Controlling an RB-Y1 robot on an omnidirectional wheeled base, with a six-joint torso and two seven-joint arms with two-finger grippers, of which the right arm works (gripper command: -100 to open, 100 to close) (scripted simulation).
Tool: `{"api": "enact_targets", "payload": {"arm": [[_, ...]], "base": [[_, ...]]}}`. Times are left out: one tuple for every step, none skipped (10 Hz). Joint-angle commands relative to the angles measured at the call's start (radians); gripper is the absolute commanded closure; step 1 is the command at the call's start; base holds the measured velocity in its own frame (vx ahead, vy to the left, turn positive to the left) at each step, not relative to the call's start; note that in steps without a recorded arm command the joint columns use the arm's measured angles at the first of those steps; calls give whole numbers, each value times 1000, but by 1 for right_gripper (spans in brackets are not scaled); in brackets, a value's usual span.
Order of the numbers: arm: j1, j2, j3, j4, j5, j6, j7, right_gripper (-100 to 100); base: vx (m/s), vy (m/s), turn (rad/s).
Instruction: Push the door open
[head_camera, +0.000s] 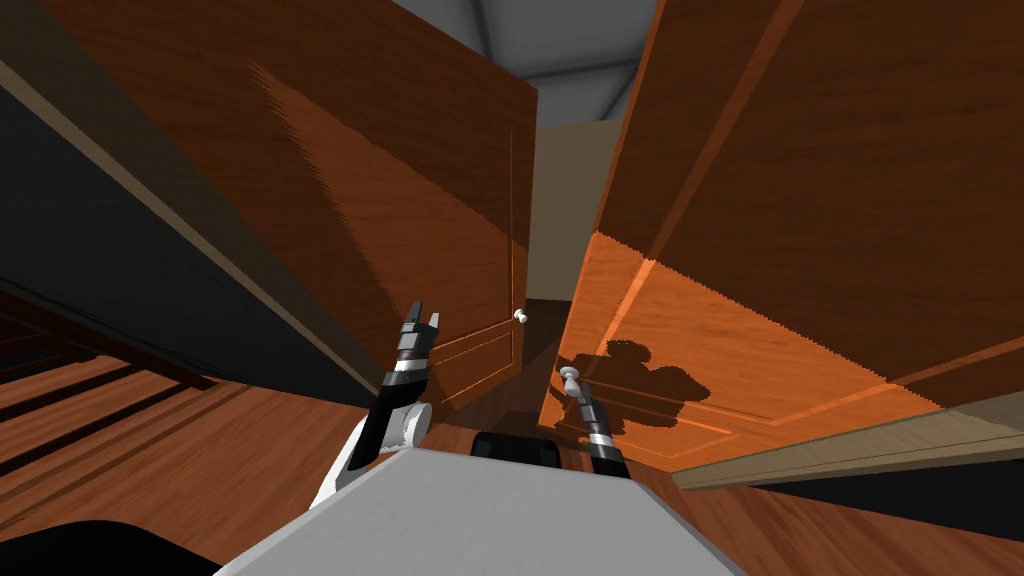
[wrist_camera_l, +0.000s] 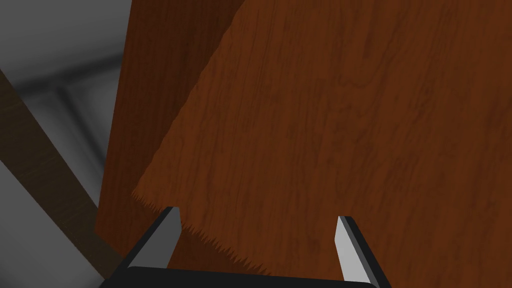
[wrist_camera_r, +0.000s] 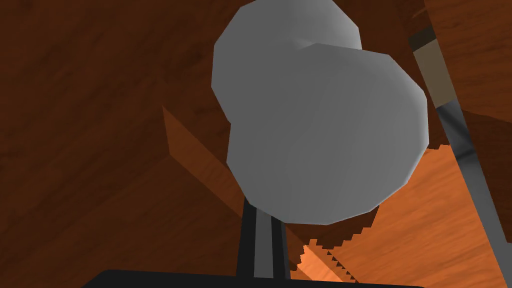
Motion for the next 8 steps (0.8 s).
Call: {"api": "enact_targets", "payload": {"arm": [[-2, -3, 0, 2, -12, -1, -44, -100], [-3, -4, -1, 4, -19, 0, -68, -100], [-4, -5, -1, 5, -26, 0, -92, -100], [-6, -7, -2, 7, -35, 0, -121, -100], [-8, -9, -2, 9, -45, 1, -150, -100], [-10, -11, -3, 11, -55, 1, -179, -100], [-10, -11, -3, 11, -55, 1, -186, -100], [-11, -13, -4, 12, -65, 2, -219, -100]], "base": [[-33, 9, 51], [-35, 11, 39], [-32, 8, 46], [-37, 6, 60], [-48, 7, 61], [-46, 2, 54], [-26, -3, 20], [-23, 0, 41]]}}
